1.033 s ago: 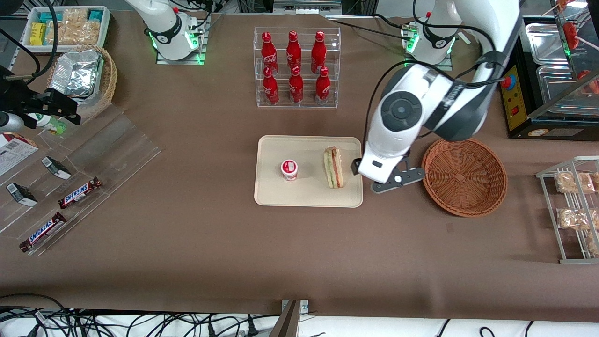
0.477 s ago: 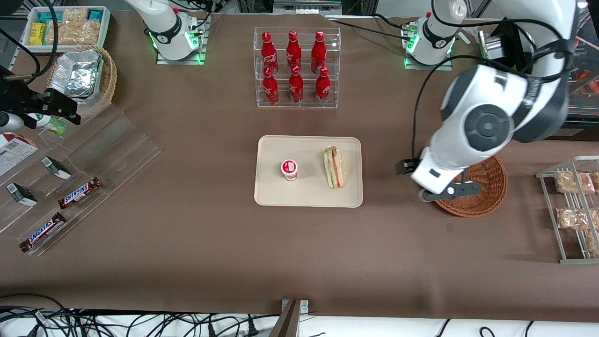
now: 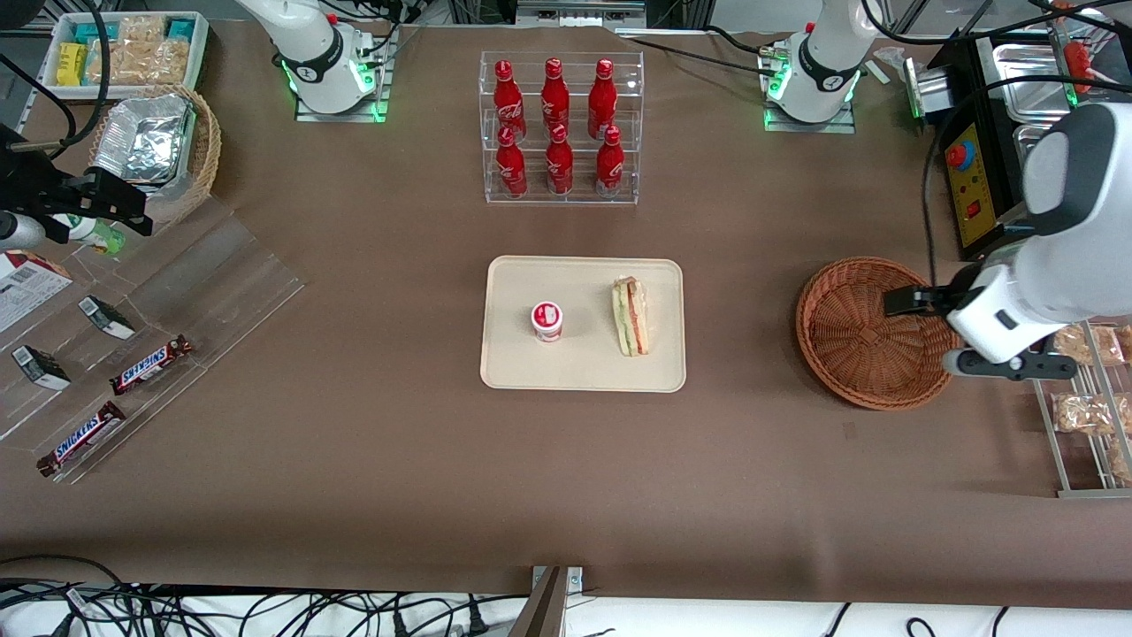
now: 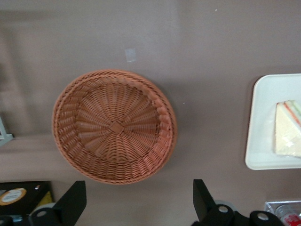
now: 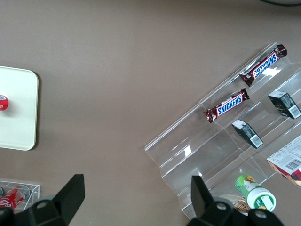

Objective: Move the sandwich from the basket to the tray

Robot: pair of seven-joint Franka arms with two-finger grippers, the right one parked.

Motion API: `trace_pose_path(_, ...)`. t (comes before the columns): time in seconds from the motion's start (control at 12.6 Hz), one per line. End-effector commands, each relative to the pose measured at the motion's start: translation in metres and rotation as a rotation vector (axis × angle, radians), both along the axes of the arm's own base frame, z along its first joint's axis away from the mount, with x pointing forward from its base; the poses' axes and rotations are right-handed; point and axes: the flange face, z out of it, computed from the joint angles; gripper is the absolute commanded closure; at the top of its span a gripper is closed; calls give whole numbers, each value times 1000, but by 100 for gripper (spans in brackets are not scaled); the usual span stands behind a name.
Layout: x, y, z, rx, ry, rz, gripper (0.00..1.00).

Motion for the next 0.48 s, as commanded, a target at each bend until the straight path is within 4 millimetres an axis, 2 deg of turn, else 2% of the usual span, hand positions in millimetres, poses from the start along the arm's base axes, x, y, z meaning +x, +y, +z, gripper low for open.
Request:
trace_pose_path(0.0, -1, 19, 20, -30, -21, -42, 0)
trace_pose_path(0.4, -1, 21, 22, -34, -24, -43, 0)
